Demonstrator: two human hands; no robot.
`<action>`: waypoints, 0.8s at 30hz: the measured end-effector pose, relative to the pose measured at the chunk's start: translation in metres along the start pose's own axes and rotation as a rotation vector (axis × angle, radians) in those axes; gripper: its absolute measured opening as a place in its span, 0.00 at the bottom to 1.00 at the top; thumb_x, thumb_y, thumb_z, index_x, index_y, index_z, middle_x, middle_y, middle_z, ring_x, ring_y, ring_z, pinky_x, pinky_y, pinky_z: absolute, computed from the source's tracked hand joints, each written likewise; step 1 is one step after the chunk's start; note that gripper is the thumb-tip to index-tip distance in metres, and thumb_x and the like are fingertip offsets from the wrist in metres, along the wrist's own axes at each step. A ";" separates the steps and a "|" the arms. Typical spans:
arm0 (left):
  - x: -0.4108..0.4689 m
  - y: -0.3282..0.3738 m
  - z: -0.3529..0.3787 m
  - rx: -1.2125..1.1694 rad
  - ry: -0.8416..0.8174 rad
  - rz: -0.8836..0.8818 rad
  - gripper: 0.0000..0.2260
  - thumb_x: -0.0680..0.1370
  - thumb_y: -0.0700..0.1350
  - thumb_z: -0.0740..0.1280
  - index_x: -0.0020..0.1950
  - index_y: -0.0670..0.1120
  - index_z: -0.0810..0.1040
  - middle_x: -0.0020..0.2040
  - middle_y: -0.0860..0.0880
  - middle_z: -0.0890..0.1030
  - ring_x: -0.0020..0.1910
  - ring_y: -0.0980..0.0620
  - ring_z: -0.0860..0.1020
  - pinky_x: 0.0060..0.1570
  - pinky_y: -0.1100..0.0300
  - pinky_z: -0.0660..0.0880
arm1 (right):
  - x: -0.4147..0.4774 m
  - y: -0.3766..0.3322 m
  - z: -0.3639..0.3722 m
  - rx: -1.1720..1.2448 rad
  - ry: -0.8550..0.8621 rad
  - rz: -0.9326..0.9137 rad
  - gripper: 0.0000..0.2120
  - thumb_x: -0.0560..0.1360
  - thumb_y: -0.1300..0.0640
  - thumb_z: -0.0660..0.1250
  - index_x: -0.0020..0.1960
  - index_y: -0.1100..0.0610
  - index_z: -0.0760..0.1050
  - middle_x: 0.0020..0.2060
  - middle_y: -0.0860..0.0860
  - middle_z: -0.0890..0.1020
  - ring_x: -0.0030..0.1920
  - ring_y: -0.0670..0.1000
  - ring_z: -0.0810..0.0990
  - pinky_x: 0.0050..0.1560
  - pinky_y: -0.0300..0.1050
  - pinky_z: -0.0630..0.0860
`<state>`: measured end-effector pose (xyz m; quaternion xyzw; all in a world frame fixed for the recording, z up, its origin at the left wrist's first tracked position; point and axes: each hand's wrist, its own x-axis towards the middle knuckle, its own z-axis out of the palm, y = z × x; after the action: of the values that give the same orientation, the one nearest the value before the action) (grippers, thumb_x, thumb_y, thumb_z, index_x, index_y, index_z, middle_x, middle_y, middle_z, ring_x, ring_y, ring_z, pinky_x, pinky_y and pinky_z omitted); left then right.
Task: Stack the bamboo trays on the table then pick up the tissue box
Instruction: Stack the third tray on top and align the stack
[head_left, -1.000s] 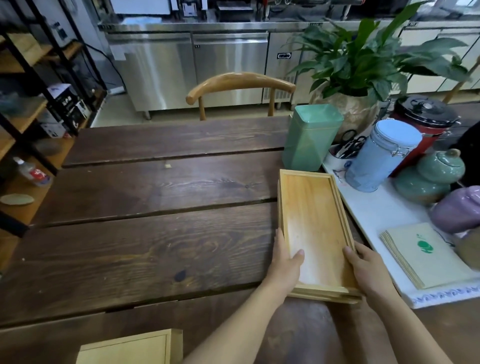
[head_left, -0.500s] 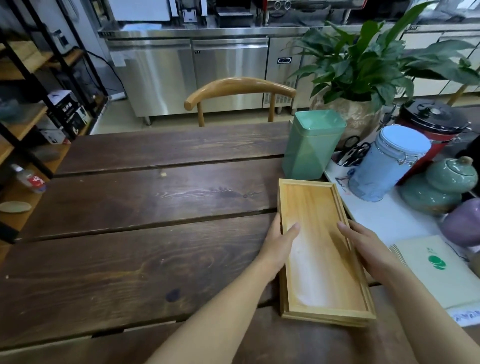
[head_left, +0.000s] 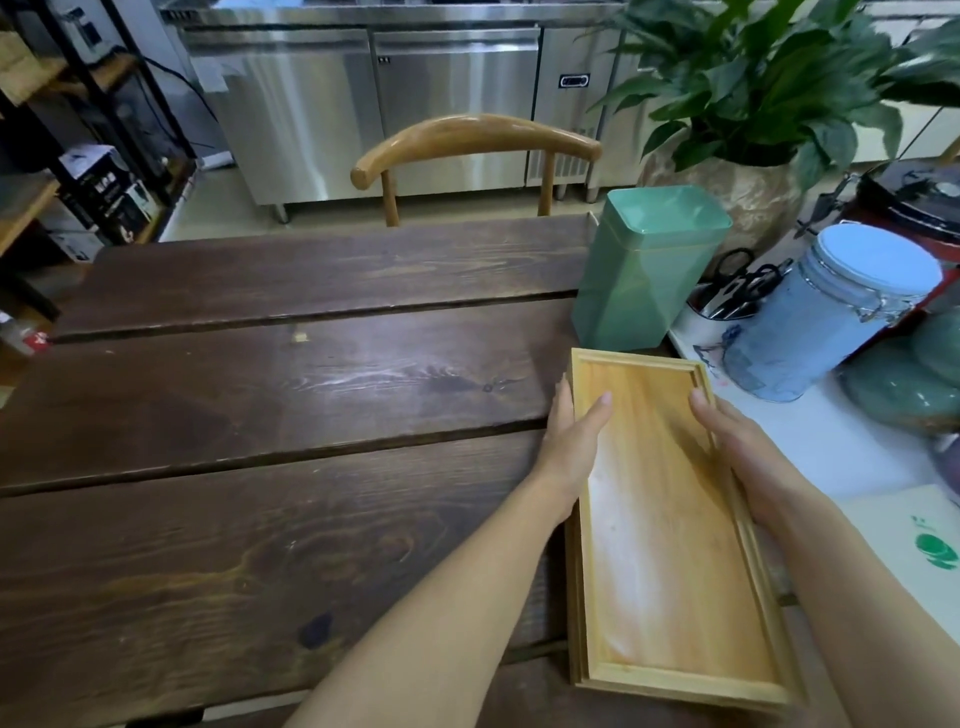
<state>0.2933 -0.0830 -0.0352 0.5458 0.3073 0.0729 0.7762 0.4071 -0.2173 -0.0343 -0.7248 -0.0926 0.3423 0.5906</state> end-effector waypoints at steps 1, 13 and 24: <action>0.001 -0.001 -0.001 -0.011 -0.001 -0.001 0.29 0.78 0.54 0.61 0.76 0.55 0.54 0.76 0.52 0.62 0.73 0.53 0.63 0.72 0.50 0.59 | 0.000 0.000 0.000 0.004 -0.004 -0.004 0.25 0.70 0.39 0.63 0.63 0.49 0.73 0.55 0.48 0.82 0.53 0.50 0.81 0.49 0.46 0.76; -0.060 -0.028 -0.006 -0.054 -0.010 -0.050 0.29 0.77 0.57 0.61 0.76 0.59 0.53 0.75 0.55 0.63 0.72 0.54 0.63 0.72 0.47 0.59 | -0.058 0.030 -0.007 0.057 -0.066 -0.021 0.22 0.67 0.36 0.64 0.59 0.41 0.75 0.57 0.40 0.81 0.57 0.44 0.79 0.56 0.46 0.75; -0.115 -0.051 0.000 -0.024 0.026 -0.032 0.29 0.78 0.55 0.60 0.76 0.57 0.51 0.76 0.57 0.58 0.71 0.60 0.59 0.72 0.58 0.54 | -0.129 0.067 -0.008 0.232 -0.127 -0.030 0.22 0.73 0.45 0.59 0.67 0.45 0.69 0.65 0.46 0.76 0.65 0.48 0.73 0.61 0.44 0.74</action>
<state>0.1898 -0.1545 -0.0356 0.5306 0.3252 0.0714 0.7795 0.2971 -0.3122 -0.0460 -0.6269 -0.1006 0.3870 0.6686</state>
